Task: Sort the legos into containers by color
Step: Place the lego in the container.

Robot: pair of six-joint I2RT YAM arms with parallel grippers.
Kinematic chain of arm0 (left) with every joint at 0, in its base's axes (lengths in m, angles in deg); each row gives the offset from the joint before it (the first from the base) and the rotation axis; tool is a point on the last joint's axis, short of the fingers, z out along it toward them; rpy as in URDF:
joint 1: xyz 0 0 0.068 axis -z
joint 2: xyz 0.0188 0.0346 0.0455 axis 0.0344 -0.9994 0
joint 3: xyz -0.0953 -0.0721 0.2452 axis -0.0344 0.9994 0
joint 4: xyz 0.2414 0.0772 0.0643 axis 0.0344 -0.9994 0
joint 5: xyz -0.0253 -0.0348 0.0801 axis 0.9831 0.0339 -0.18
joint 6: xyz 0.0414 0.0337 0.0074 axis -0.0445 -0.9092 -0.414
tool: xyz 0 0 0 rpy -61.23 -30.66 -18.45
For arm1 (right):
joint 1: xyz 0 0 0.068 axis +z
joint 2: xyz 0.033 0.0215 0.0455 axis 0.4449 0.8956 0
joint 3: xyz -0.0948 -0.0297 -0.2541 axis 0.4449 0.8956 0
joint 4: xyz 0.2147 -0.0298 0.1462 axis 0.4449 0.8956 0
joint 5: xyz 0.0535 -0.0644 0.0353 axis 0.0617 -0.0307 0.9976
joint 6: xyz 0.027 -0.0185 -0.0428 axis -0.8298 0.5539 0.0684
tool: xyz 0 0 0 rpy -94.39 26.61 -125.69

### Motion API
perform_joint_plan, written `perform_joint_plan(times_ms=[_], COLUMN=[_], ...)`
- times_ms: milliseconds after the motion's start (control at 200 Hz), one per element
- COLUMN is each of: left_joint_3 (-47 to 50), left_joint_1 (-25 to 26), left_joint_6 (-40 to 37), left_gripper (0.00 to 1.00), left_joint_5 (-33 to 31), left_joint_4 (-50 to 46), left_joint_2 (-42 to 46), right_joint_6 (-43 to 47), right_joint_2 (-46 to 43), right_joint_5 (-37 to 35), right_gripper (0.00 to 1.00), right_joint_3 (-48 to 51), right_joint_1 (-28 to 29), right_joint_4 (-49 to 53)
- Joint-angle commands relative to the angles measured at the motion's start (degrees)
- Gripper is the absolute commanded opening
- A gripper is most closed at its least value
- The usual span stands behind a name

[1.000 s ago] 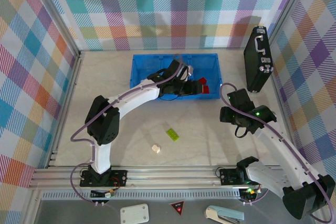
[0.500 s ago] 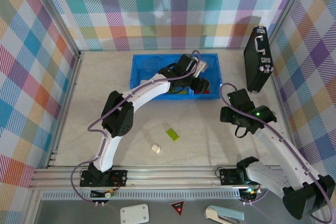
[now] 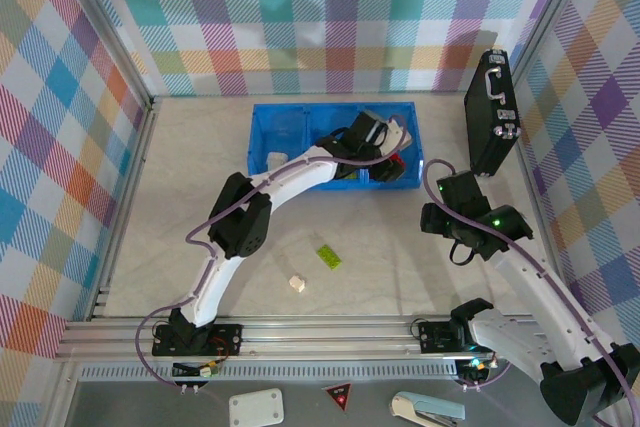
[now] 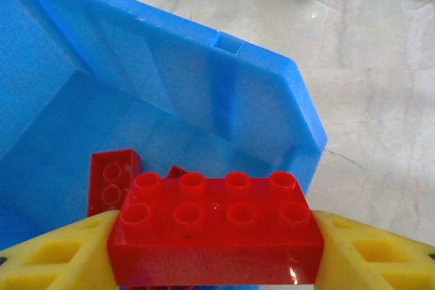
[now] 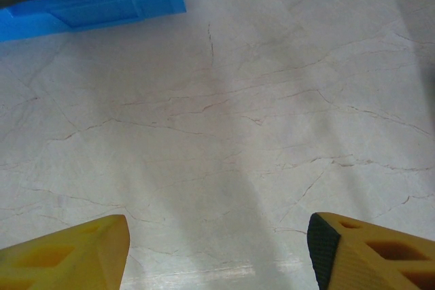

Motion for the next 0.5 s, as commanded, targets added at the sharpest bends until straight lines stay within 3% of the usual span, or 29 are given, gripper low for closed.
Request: perform_joint_plan(times_ms=[0, 495], left_joint_3=[-3.17, -9.59], left_joint_1=[1.18, 1.29], left_joint_6=[-3.7, -2.3], left_gripper=[0.6, 0.71], left_joint_5=[-3.97, -3.63], left_joint_4=[3.75, 5.11], left_joint_2=[-1.86, -7.3], right_joint_6=[-0.37, -0.34], right_joint_2=[-0.72, -1.61], right_joint_5=[-0.87, -0.61], right_gripper=[0.71, 0.71], right_joint_3=[0.17, 0.45], right_joint_1=[-0.27, -0.28], right_joint_4=[0.08, -0.38])
